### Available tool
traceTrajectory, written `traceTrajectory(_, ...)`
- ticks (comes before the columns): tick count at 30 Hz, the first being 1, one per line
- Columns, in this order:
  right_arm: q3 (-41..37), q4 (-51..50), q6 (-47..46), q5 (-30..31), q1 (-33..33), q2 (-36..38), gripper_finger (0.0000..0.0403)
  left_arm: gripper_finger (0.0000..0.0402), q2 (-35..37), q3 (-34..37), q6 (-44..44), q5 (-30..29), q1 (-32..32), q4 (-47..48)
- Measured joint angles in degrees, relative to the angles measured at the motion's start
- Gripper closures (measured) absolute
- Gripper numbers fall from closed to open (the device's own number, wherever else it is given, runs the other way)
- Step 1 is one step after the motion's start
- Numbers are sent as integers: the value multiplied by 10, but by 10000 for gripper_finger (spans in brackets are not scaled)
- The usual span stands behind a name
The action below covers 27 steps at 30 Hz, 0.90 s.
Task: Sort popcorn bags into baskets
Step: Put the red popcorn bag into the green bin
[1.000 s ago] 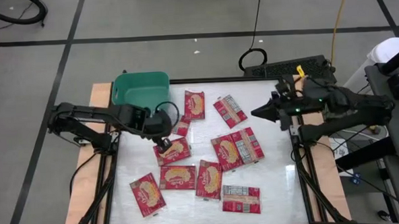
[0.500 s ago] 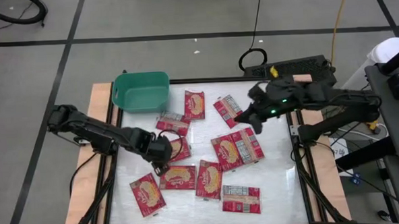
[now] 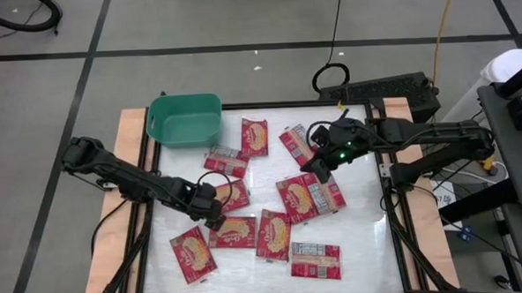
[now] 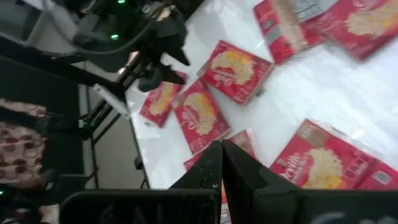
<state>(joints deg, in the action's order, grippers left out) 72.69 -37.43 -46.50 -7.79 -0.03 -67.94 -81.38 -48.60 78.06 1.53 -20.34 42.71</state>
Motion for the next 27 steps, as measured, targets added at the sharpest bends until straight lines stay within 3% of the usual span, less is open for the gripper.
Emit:
traceTrajectory(6, 0, 0, 7, 0, 0, 0, 403, 113, -9, 33, 55, -9, 7, -8)
traceTrajectory(12, 0, 4, 17, 0, 0, 0, 403, 127, -18, 67, 51, -27, 13, -48)
traceTrajectory(21, 0, 8, 22, 5, 0, 0, 403, 181, -19, 109, -17, -47, 32, -104)
traceTrajectory(27, 0, 15, 22, 32, 0, 0, 403, 253, -20, 119, -108, -69, 43, -119)
